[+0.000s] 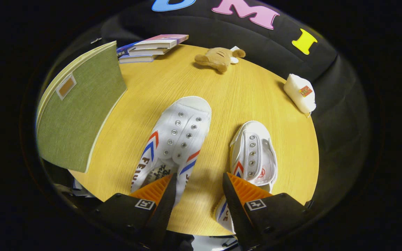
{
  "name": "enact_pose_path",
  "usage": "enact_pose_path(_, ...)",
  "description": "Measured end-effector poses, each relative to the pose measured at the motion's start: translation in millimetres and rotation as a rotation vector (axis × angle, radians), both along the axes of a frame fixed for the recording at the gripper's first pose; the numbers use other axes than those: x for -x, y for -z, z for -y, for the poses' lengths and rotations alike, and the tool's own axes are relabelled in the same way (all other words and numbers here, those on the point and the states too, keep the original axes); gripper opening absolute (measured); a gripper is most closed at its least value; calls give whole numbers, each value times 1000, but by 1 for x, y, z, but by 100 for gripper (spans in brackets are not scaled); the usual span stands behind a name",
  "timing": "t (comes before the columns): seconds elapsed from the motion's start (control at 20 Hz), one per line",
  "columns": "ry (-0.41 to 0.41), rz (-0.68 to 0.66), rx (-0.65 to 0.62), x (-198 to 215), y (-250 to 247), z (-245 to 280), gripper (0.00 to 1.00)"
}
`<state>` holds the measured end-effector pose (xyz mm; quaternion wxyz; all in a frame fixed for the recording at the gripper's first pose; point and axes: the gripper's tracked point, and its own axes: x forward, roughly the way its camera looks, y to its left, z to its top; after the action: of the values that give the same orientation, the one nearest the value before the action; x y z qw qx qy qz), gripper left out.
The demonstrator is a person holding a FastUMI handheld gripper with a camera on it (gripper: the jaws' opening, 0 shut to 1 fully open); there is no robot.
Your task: Open the storage box then place both shoes into the box .Put the left shoe in first, then the right shoe, with the right side of both shoes facing outward in a uniform manner.
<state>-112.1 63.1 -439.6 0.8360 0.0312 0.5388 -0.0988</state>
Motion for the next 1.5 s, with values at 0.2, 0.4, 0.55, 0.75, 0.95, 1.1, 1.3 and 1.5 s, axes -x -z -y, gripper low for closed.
enact_pose_path(0.2, 57, 77, 11, -17, 7, 0, 72)
enact_pose_path(0.4, 34, 166, -33, -22, 10, -18, 48)
enact_pose_path(0.55, 69, 156, -154, -22, 11, -22, 24)
enact_pose_path(0.75, 125, 186, -276, -25, -3, -24, 5)
enact_pose_path(0.95, 131, 234, -316, -37, -33, -28, 5)
enact_pose_path(1.1, 146, 272, -351, -42, -58, -30, 5)
enact_pose_path(1.3, 163, 327, -382, -53, -106, -29, 5)
enact_pose_path(1.5, 155, 370, -415, -72, -164, -38, 5)
